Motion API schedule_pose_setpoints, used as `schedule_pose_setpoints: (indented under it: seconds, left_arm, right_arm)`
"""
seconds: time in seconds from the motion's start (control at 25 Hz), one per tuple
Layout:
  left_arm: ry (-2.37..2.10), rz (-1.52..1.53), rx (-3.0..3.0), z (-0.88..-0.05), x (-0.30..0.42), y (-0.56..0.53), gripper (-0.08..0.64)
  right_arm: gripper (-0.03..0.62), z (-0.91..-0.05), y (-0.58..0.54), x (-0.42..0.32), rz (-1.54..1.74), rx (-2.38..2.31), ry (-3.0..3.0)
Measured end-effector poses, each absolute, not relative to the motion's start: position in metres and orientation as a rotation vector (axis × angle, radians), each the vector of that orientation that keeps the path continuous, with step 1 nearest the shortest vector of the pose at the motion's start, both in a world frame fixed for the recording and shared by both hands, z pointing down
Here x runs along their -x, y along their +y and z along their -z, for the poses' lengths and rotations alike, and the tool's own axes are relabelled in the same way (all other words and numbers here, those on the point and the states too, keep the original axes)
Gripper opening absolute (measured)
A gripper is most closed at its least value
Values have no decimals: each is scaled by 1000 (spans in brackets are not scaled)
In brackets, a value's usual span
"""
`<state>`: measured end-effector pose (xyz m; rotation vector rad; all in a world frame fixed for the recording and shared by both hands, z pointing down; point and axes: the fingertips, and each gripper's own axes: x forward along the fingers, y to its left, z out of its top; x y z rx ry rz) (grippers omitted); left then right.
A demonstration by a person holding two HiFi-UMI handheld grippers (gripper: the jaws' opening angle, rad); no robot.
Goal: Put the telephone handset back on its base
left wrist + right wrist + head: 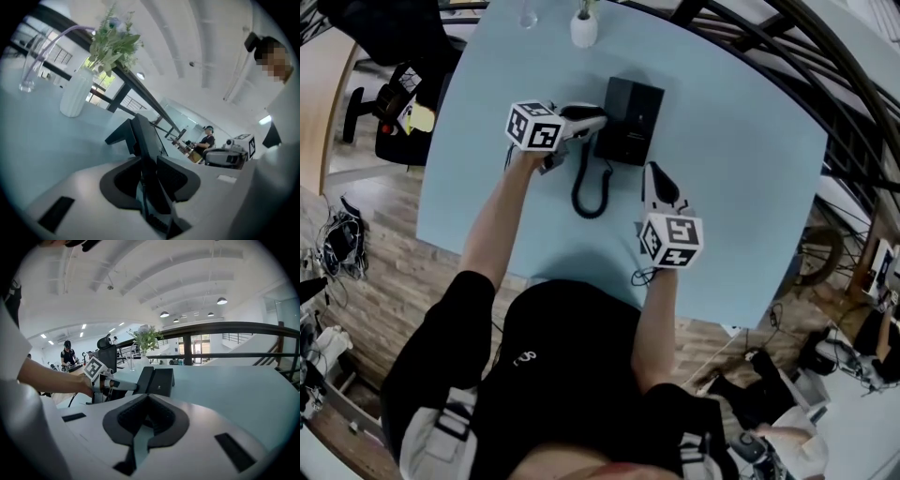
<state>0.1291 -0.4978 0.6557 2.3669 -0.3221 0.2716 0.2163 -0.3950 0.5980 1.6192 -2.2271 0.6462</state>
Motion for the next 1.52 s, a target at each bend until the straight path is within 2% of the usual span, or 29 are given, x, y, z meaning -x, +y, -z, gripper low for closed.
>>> schedule_pose_setpoints:
  seconds: [0.28, 0.48, 0.68, 0.92, 1.16, 1.36, 1.52]
  left_arm:
    - [-597, -531, -2515, -655, -130, -504, 89]
    - [-767, -268, -2452, -607, -113, -507, 82]
    - [-951, -34, -2471, -524, -91, -500, 7]
    - [-1202, 158, -2500, -432, -54, -468, 0]
    - [-1447, 124, -2561, -396, -23, -420, 0]
    - [-1416, 50, -2675, -395, -22, -381, 0]
    - [-1350, 36, -2727, -396, -33, -351, 0]
  right_arm:
    - [-6, -584, -394, -207, -598, -1620, -2245]
    - [-6, -557, -389, -203, -525, -1653, -2259]
    - [-6, -524, -381, -197, -436, -1705, -2283]
    - [-6, -466, -385, -185, -304, -1785, -2339]
    - [-6, -412, -386, -179, -218, -1938, -2352]
    - [-6, -380, -353, -156, 59, -1976, -2204]
    - [-8, -404, -327, -151, -53, -2027, -2245]
